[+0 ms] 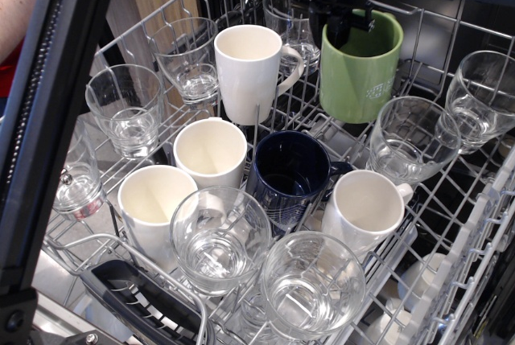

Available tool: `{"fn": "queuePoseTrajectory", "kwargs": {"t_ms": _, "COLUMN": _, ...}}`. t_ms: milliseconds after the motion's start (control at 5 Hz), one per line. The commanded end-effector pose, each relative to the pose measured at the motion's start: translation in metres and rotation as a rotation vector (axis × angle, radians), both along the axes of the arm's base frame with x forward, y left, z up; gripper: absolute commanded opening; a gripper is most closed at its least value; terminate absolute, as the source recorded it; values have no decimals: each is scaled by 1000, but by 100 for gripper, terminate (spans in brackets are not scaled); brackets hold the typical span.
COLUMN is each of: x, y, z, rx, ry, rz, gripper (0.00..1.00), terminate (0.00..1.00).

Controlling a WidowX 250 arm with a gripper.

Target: Pick up any cup

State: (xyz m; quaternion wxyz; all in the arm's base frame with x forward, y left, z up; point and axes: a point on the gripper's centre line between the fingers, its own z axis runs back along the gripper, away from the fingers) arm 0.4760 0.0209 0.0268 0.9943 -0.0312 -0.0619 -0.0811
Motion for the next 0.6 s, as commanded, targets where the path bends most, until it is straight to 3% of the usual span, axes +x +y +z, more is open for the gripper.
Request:
{"fn": "queuePoseTrajectory", "kwargs": {"t_ms": 0, "x": 5, "y": -8, "z": 128, "rx": 35, "ry": -120, "rz": -76, "gripper": 0, "terminate": 0}}
{"fn": "queuePoseTrajectory", "kwargs": {"t_ms": 200, "x": -2, "y": -14, "z": 136, "rx": 25, "ry": -115, "rz": -75, "gripper": 0, "terminate": 0}}
{"fn": "queuePoseTrajectory", "kwargs": {"t_ms": 400, "x": -4, "y": -14, "z": 130, "rx": 60, "ry": -128, "rz": -57, "gripper": 0, "terminate": 100}}
